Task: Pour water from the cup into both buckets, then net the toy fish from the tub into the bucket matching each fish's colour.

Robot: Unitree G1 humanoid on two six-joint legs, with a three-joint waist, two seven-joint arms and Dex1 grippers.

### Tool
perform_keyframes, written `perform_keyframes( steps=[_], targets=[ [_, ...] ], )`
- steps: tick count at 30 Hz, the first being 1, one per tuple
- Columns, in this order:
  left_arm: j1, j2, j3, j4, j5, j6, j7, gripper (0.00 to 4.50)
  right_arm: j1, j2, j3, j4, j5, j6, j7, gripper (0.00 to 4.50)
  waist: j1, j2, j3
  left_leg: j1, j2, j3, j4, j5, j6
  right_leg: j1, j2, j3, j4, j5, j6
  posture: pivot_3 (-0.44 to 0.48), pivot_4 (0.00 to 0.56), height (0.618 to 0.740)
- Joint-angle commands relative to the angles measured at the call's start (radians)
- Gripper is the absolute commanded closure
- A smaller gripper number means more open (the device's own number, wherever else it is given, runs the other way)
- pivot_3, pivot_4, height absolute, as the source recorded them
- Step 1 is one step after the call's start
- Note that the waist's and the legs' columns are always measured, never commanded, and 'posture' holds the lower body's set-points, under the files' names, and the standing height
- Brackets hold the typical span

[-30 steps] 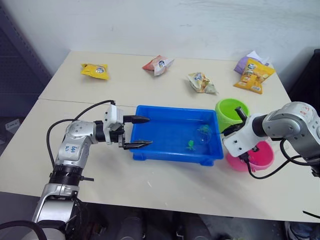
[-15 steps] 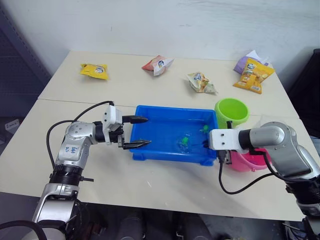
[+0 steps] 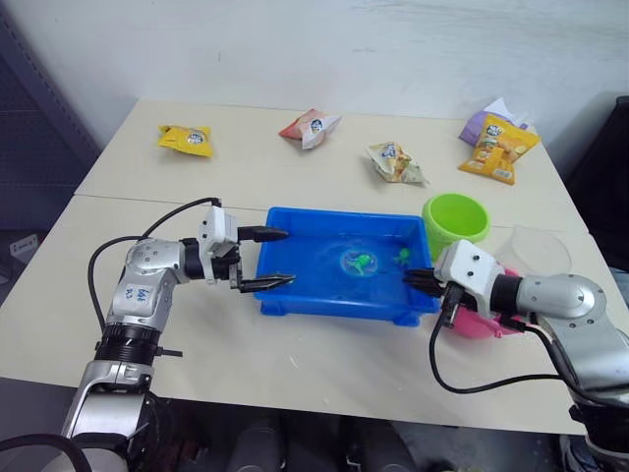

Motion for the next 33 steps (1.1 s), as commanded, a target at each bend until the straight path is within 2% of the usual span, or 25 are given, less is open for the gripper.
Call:
perform_keyframes(
  steps=[1, 9, 20, 28, 33],
  targets=[
    [-0.031, 0.001, 0.028, -0.017, -0.021, 0.004, 0.007, 0.04, 0.047, -0.001, -0.071, -0.057, 0.012, -0.056, -0.057, 4.50, 0.000, 0.000, 0.000, 0.000, 0.000, 0.000, 0.000, 0.000, 0.000, 0.000, 0.000, 0.000, 0.000, 0.000, 0.000, 0.000, 0.150, 0.738],
    [-0.053, -0.012, 0.044, 0.018, -0.034, -0.001, -0.008, 0.04, 0.144, -0.002, -0.134, -0.040, -0.016, -0.209, -0.145, 4.50, -0.002, 0.000, 0.000, 0.000, 0.000, 0.001, 0.000, 0.000, 0.000, 0.000, 0.000, 0.001, 0.000, 0.000, 0.000, 0.000, 0.150, 0.738],
    [-0.084, -0.040, 0.033, 0.091, -0.013, -0.055, -0.034, 0.04, 0.155, -0.058, -0.272, 0.070, -0.025, -0.386, -0.185, 4.50, 0.001, 0.000, 0.000, 0.000, 0.000, 0.001, 0.000, 0.000, 0.000, 0.000, 0.000, 0.000, 0.000, 0.000, 0.000, 0.000, 0.150, 0.738],
    [-0.086, -0.075, 0.019, 0.081, -0.001, -0.059, -0.012, 0.04, 0.125, -0.172, -0.317, 0.312, -0.142, -0.598, -0.242, 4.50, -0.001, 0.000, 0.000, 0.001, 0.000, 0.001, 0.000, 0.000, 0.000, 0.000, 0.001, 0.001, -0.001, 0.000, 0.000, 0.000, 0.150, 0.738],
    [-0.084, -0.094, 0.014, 0.056, -0.001, -0.050, 0.006, 0.04, 0.063, -0.270, -0.277, 0.555, -0.316, -0.821, -0.393, 4.50, -0.002, 0.000, 0.000, 0.001, 0.000, 0.002, 0.000, 0.000, 0.000, 0.000, 0.000, 0.001, -0.004, 0.000, 0.000, 0.000, 0.150, 0.738]
  ],
)
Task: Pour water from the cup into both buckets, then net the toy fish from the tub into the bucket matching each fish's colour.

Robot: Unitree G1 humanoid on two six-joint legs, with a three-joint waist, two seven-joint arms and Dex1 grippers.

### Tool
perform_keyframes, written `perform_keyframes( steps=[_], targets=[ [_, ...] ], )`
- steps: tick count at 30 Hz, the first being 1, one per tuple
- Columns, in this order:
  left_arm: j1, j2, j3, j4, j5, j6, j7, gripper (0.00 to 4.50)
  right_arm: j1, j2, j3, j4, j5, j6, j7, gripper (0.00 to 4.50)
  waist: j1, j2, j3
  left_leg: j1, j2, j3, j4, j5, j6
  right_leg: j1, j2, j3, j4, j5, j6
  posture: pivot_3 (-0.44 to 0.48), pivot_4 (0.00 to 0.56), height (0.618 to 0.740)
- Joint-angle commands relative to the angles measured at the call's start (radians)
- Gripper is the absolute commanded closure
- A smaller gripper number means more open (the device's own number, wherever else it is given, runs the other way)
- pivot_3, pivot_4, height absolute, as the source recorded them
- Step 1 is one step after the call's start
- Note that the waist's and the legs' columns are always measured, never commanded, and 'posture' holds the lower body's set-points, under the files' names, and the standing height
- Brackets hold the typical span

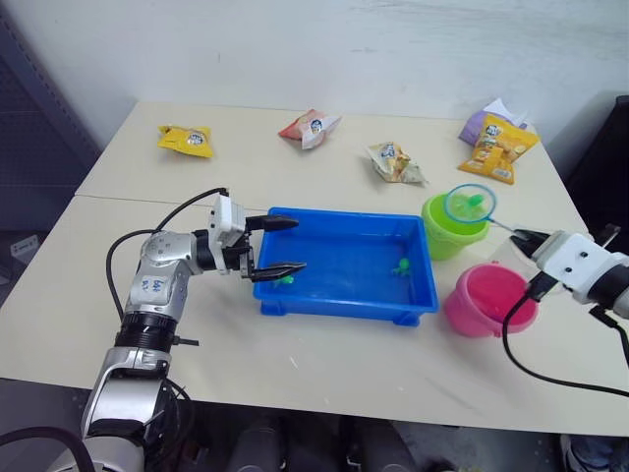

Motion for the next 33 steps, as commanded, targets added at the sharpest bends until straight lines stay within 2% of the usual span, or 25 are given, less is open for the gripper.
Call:
perform_keyframes(
  steps=[1, 6, 11, 21, 28, 33],
  targets=[
    [-0.009, -0.009, 0.003, -0.040, -0.002, 0.000, 0.016, 0.04, -0.052, -0.045, -0.004, 0.118, -0.089, -0.145, -0.113, 4.50, -0.002, 0.000, 0.000, 0.000, 0.000, 0.000, 0.000, 0.000, 0.000, 0.000, 0.000, 0.000, 0.000, 0.000, 0.000, 0.000, 0.150, 0.738],
    [-0.008, -0.016, -0.001, -0.053, -0.005, 0.010, 0.029, 0.04, -0.130, -0.136, 0.100, 0.286, -0.342, -0.327, -0.337, 4.50, -0.004, 0.000, 0.000, 0.001, 0.000, 0.001, 0.000, 0.001, -0.001, 0.000, 0.000, 0.001, 0.001, 0.000, 0.000, 0.000, 0.150, 0.738],
    [-0.005, -0.019, -0.003, -0.080, -0.009, 0.027, 0.043, 0.04, -0.196, -0.176, 0.180, 0.367, -0.465, -0.410, -0.487, 4.50, -0.004, 0.000, 0.000, 0.001, 0.000, 0.001, 0.000, 0.001, -0.001, 0.000, 0.000, 0.001, 0.000, 0.000, 0.000, 0.000, 0.150, 0.738],
    [0.000, -0.022, -0.011, -0.115, -0.006, 0.048, 0.060, 0.04, -0.212, -0.235, 0.283, 0.433, -0.650, -0.442, -0.729, 4.50, -0.004, 0.000, 0.000, 0.001, 0.000, 0.002, 0.000, 0.001, -0.002, 0.000, 0.000, 0.001, 0.001, 0.000, 0.000, 0.000, 0.150, 0.738],
    [-0.012, -0.034, -0.017, -0.105, -0.001, 0.043, 0.069, 0.04, -0.193, -0.272, 0.336, 0.420, -0.820, -0.424, -0.986, 4.50, -0.003, 0.000, 0.000, 0.001, 0.000, 0.002, 0.000, 0.002, -0.003, 0.000, 0.001, 0.001, 0.000, 0.000, 0.000, 0.000, 0.150, 0.738],
    [-0.015, -0.039, -0.018, -0.098, 0.000, 0.036, 0.065, 0.04, -0.215, -0.276, 0.387, 0.476, -0.854, -0.417, -1.046, 4.50, -0.003, 0.000, 0.000, 0.001, 0.000, 0.002, 0.000, 0.002, -0.003, 0.000, 0.001, 0.002, 0.000, 0.000, 0.000, 0.000, 0.150, 0.738]
  ],
)
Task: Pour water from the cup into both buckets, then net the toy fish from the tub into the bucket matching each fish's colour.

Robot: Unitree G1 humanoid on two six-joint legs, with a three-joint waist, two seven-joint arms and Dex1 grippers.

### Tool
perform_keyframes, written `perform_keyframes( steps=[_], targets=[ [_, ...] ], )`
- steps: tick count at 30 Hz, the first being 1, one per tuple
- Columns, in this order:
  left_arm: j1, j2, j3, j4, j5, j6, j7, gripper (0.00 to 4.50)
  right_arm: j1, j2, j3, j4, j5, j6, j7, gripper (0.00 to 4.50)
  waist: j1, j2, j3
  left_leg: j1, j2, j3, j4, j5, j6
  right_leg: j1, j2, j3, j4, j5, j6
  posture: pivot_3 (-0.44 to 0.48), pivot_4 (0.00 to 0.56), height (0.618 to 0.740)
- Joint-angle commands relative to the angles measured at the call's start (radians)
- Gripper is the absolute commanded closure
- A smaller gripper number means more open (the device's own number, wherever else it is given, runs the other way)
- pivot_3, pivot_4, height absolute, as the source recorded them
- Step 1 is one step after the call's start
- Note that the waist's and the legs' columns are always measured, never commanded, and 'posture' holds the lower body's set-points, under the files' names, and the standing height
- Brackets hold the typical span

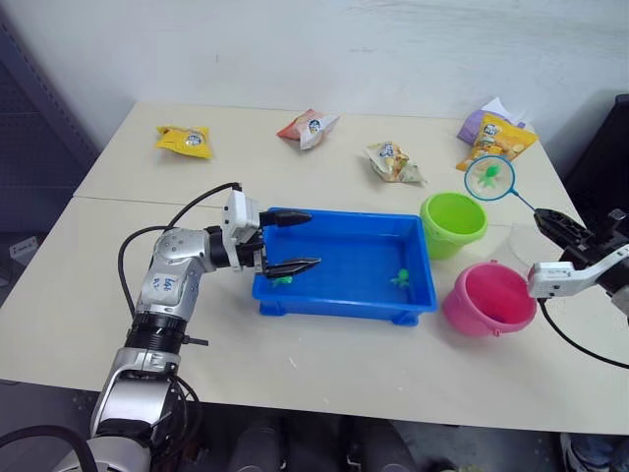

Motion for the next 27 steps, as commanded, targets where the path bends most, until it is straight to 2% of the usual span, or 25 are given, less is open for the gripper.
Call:
perform_keyframes(
  steps=[1, 11, 18, 27],
  targets=[
    [-0.017, -0.004, 0.001, -0.010, 0.001, -0.016, -0.001, 0.04, -0.023, -0.029, 0.019, 0.034, -0.023, 0.019, -0.056, 4.50, 0.000, 0.000, 0.000, 0.000, 0.000, 0.000, 0.000, 0.000, 0.000, 0.000, 0.000, 0.000, 0.000, 0.000, 0.000, 0.000, 0.150, 0.738],
    [-0.033, -0.015, -0.010, 0.012, 0.013, -0.030, -0.012, 0.04, -0.150, -0.045, 0.178, 0.174, -0.155, 0.029, -0.222, 4.50, -0.004, 0.000, 0.000, 0.000, 0.000, 0.001, 0.000, 0.000, -0.001, 0.000, 0.000, 0.000, 0.000, 0.000, 0.000, 0.000, 0.150, 0.738],
    [-0.044, -0.017, -0.009, 0.020, 0.017, -0.029, -0.012, 0.04, -0.208, -0.057, 0.257, 0.190, -0.199, 0.004, -0.307, 4.50, -0.005, 0.000, 0.000, 0.000, 0.000, 0.001, 0.000, 0.001, -0.001, -0.001, 0.001, 0.000, 0.001, 0.000, 0.000, 0.000, 0.150, 0.738],
    [-0.040, -0.019, -0.003, 0.015, 0.018, -0.031, 0.000, 0.04, -0.217, -0.106, 0.236, 0.150, -0.168, 0.006, -0.321, 4.50, -0.008, 0.000, 0.000, 0.000, 0.000, 0.001, 0.000, 0.001, -0.001, -0.001, 0.001, 0.001, 0.001, 0.000, 0.000, 0.000, 0.150, 0.738]
  ],
)
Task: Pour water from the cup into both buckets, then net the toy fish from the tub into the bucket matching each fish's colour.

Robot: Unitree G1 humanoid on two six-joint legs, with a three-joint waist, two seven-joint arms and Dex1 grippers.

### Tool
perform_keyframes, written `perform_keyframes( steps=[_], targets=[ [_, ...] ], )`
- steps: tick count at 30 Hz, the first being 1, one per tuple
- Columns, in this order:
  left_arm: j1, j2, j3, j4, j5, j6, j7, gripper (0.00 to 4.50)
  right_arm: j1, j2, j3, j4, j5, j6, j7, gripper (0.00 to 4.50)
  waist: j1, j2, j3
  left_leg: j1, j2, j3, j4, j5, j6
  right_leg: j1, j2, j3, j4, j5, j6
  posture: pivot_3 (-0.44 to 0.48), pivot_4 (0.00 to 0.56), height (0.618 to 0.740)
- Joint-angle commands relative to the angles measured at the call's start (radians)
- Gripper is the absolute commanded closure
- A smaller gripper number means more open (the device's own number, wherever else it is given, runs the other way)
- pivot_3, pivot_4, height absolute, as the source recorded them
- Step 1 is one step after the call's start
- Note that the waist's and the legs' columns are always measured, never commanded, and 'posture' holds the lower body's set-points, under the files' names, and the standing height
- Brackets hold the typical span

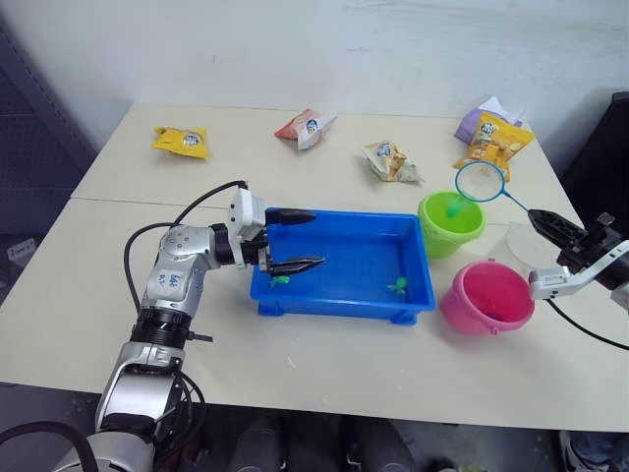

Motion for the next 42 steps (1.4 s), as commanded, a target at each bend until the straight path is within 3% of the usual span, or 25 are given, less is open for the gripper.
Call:
perform_keyframes(
  steps=[1, 5, 10, 13, 17, 20, 23, 28, 34, 42],
  targets=[
    [-0.009, -0.005, 0.008, -0.023, -0.006, -0.019, 0.005, 0.04, -0.006, -0.060, -0.042, -0.030, 0.039, 0.007, -0.017, 4.50, 0.000, 0.000, 0.000, 0.000, 0.000, 0.000, 0.000, 0.000, 0.000, 0.000, 0.000, 0.000, 0.000, 0.000, 0.000, 0.000, 0.150, 0.738],
    [-0.003, -0.003, 0.007, -0.024, -0.004, -0.021, 0.006, 0.04, 0.013, -0.063, -0.051, -0.028, 0.089, -0.015, 0.015, 4.50, 0.000, 0.000, 0.000, 0.000, 0.000, 0.000, 0.000, 0.000, 0.000, 0.000, 0.000, 0.000, 0.000, 0.000, 0.000, 0.000, 0.150, 0.738],
    [0.006, 0.009, 0.010, -0.031, -0.006, -0.017, 0.002, 0.04, 0.089, -0.062, -0.122, -0.061, 0.331, -0.151, 0.136, 4.50, 0.000, 0.000, 0.000, 0.000, 0.000, 0.000, 0.000, 0.000, 0.000, 0.000, 0.000, 0.000, 0.000, 0.000, 0.000, 0.000, 0.150, 0.738],
    [0.022, 0.042, 0.022, -0.041, -0.010, -0.011, -0.012, 0.04, 0.161, -0.069, -0.200, -0.136, 0.590, -0.229, 0.285, 4.50, -0.010, 0.000, 0.000, 0.000, 0.000, 0.000, 0.000, 0.000, 0.000, 0.000, 0.000, 0.000, 0.001, 0.000, 0.000, 0.000, 0.150, 0.738],
    [0.050, 0.088, 0.034, -0.060, -0.018, 0.006, -0.027, 0.04, 0.296, -0.086, -0.246, -0.357, 1.022, -0.205, 0.602, 4.50, -0.017, 0.000, 0.000, 0.001, 0.001, 0.000, 0.000, 0.000, 0.001, 0.001, 0.000, 0.000, 0.001, 0.000, 0.000, 0.000, 0.150, 0.738],
    [0.064, 0.111, 0.033, -0.073, -0.021, 0.017, -0.041, 0.04, 0.364, -0.093, -0.276, -0.524, 1.177, -0.112, 0.776, 4.50, -0.015, 0.000, 0.000, 0.002, 0.001, -0.001, 0.000, 0.000, 0.001, 0.002, 0.000, 0.000, 0.002, 0.000, 0.000, 0.000, 0.150, 0.738],
    [0.077, 0.131, 0.034, -0.092, -0.025, 0.031, -0.060, 0.04, 0.355, -0.098, -0.259, -0.626, 1.186, -0.037, 0.939, 4.50, -0.012, 0.000, 0.000, 0.002, 0.001, -0.002, 0.001, -0.001, 0.002, 0.002, -0.001, 0.000, 0.002, 0.000, 0.000, 0.000, 0.150, 0.738],
    [0.081, 0.150, 0.032, -0.095, -0.026, 0.043, -0.081, 0.04, 0.201, -0.046, -0.161, -0.671, 1.008, 0.040, 1.167, 4.50, -0.013, 0.000, 0.000, 0.002, 0.001, -0.002, 0.001, -0.001, 0.003, 0.002, -0.001, 0.000, 0.001, 0.000, 0.000, 0.000, 0.150, 0.738],
    [0.079, 0.138, 0.027, -0.102, -0.024, 0.052, -0.080, 0.04, 0.038, 0.036, -0.086, -0.652, 0.902, 0.043, 1.332, 4.50, -0.013, 0.000, 0.000, 0.001, 0.001, -0.002, 0.001, -0.001, 0.003, 0.001, -0.001, -0.001, 0.001, 0.000, 0.000, 0.000, 0.150, 0.738],
    [0.038, 0.117, 0.016, -0.043, -0.009, 0.026, -0.099, 0.04, -0.053, 0.074, -0.012, -0.678, 0.856, 0.132, 1.583, 4.50, -0.011, 0.000, 0.000, 0.000, 0.001, -0.003, 0.001, -0.001, 0.003, 0.001, -0.002, -0.001, 0.001, 0.000, 0.000, 0.000, 0.150, 0.738]
  ],
)
